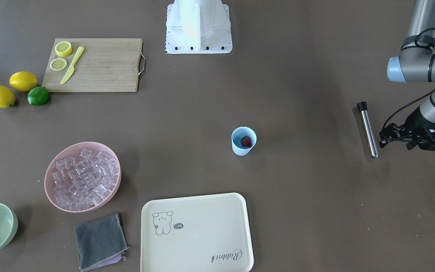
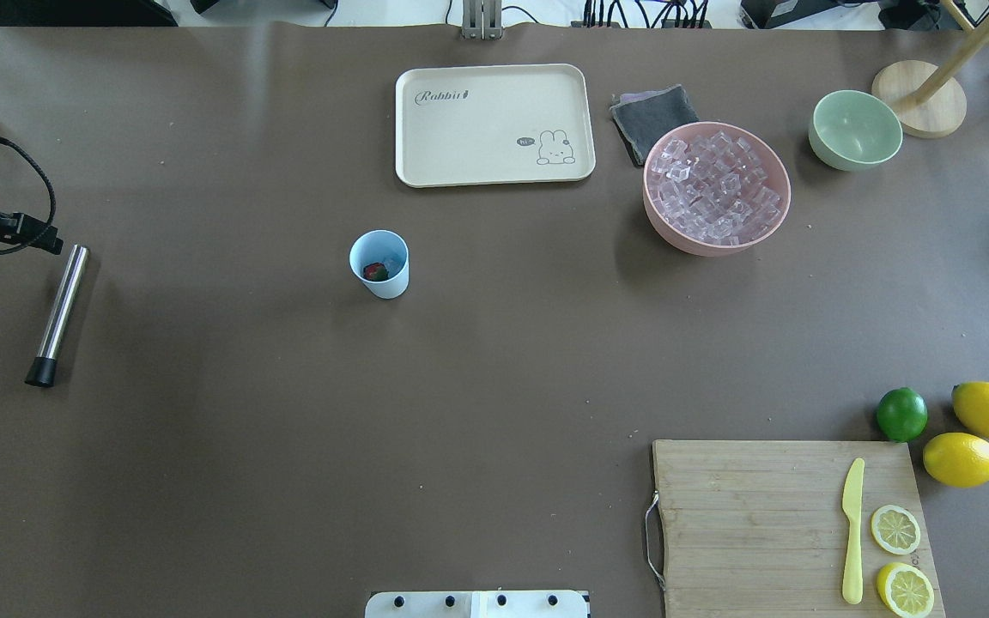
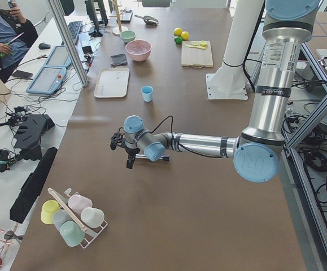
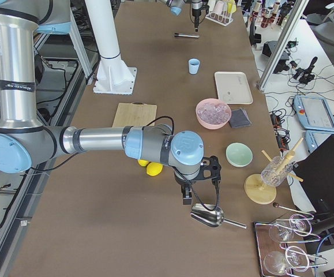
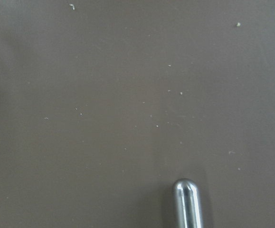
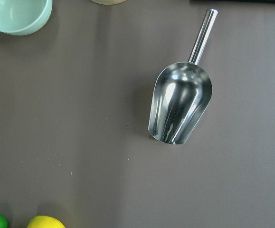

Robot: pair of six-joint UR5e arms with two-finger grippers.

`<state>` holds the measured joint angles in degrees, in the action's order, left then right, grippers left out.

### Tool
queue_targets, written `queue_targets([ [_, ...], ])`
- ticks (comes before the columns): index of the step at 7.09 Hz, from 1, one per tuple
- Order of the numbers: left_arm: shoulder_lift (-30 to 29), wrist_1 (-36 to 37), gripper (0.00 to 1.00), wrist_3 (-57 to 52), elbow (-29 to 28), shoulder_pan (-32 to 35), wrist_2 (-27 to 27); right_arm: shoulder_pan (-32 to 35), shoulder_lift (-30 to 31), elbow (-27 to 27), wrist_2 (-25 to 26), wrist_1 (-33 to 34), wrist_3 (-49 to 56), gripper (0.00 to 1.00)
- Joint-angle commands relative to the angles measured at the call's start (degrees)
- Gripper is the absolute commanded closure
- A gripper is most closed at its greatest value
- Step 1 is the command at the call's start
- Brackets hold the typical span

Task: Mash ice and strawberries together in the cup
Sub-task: 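Move the left gripper back down to the metal pestle on the table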

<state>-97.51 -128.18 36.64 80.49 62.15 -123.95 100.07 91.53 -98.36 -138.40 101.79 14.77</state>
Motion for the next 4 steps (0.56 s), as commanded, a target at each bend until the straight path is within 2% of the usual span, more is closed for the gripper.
queue_targets([
  [1,-0.57,-2.16,0.03,5.76,0.62,-0.54,-0.15,-0.04,-0.04,-0.34,-0.29,0.07,-0.1,0.01],
  [4,1.26,-5.15,0.1,7.84,1.06,-4.84,0.81,0.04,-0.3,-0.25,-0.73,0.24,-0.1,0.01],
])
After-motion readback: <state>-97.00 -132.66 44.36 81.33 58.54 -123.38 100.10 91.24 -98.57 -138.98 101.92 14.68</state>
